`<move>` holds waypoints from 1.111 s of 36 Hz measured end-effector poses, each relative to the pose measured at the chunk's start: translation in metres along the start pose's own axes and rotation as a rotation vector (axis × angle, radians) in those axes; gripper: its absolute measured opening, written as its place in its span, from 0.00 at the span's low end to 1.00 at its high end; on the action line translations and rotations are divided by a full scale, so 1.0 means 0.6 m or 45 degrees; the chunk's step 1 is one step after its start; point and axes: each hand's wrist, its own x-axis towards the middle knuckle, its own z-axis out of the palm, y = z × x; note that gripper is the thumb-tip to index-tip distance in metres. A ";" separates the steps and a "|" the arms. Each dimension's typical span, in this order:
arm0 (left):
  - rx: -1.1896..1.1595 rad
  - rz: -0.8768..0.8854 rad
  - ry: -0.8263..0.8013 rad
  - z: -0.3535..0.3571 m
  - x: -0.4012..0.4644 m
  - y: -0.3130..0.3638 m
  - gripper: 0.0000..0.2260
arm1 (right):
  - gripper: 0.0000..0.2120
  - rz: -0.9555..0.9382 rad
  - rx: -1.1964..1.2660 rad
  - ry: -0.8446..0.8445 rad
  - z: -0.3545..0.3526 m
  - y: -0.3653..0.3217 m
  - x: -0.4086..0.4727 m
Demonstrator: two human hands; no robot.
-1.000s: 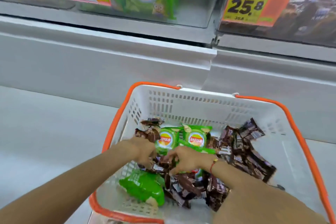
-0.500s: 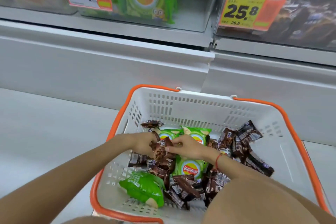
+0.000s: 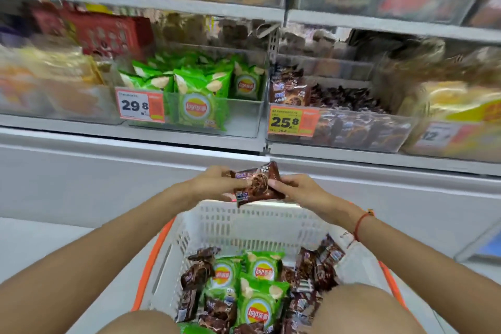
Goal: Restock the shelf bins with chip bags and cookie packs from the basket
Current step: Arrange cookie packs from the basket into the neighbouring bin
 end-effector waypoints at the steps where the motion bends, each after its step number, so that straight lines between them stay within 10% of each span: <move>1: -0.064 0.033 0.005 0.004 -0.003 0.016 0.14 | 0.11 -0.014 0.002 0.030 -0.011 -0.012 -0.004; 18: -0.174 0.470 0.245 0.043 -0.005 0.205 0.14 | 0.27 -0.438 -0.298 0.466 -0.152 -0.127 -0.047; 27: -0.032 0.648 0.292 0.034 0.043 0.278 0.07 | 0.13 -0.530 -0.539 0.588 -0.212 -0.175 -0.008; 40: 0.501 0.402 0.984 -0.015 0.244 0.293 0.16 | 0.20 -0.201 -0.200 0.840 -0.374 -0.133 0.183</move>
